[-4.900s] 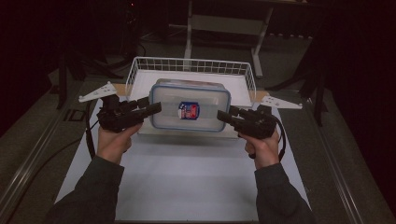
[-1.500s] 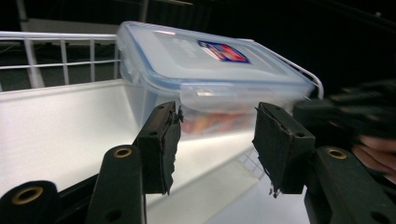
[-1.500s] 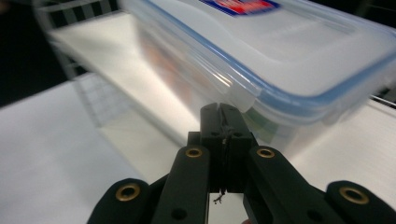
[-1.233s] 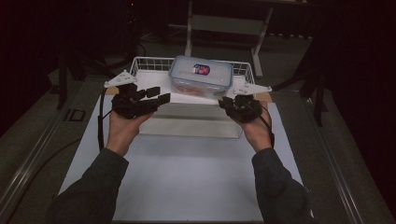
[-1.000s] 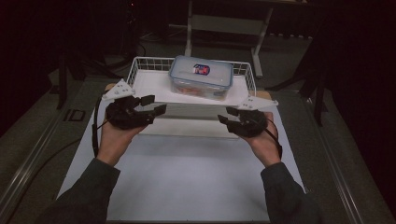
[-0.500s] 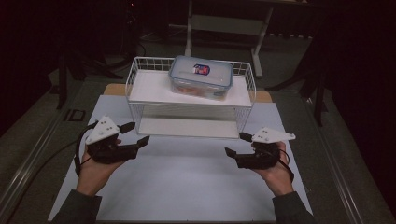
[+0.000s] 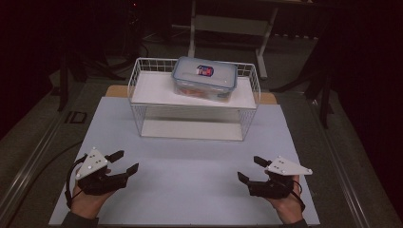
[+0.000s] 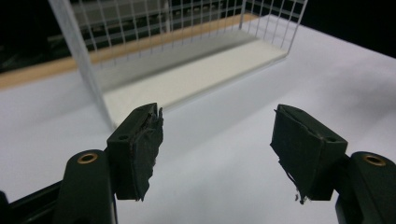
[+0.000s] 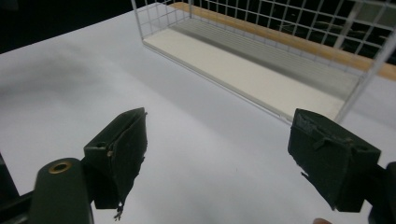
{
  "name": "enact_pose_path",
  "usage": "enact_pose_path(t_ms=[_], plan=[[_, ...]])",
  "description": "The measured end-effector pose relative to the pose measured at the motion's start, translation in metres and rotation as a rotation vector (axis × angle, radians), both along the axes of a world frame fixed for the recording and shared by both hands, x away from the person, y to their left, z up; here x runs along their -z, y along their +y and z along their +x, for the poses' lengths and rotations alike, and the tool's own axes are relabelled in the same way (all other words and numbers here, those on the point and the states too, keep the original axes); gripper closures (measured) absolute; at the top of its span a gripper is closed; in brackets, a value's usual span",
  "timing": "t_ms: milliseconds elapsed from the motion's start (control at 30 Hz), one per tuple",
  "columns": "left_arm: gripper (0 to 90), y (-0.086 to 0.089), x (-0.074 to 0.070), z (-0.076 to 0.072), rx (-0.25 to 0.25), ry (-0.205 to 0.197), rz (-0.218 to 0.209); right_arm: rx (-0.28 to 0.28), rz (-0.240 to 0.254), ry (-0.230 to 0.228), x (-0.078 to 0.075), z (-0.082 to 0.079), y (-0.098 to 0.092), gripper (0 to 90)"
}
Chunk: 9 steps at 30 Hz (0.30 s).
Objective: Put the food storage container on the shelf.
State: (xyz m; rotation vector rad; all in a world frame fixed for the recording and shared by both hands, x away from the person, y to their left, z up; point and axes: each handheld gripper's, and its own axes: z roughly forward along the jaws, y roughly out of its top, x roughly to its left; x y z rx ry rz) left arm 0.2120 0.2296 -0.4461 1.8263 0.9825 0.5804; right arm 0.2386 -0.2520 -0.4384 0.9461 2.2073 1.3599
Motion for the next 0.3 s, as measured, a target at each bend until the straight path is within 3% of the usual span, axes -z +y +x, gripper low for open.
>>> enact_pose_path(t_ms=[300], plan=[[31.7, 0.005, 0.012, -0.003, -0.058, -0.019, -0.004, 0.085, 0.037, -0.063, 0.005, -0.007, -0.014, 18.5]])
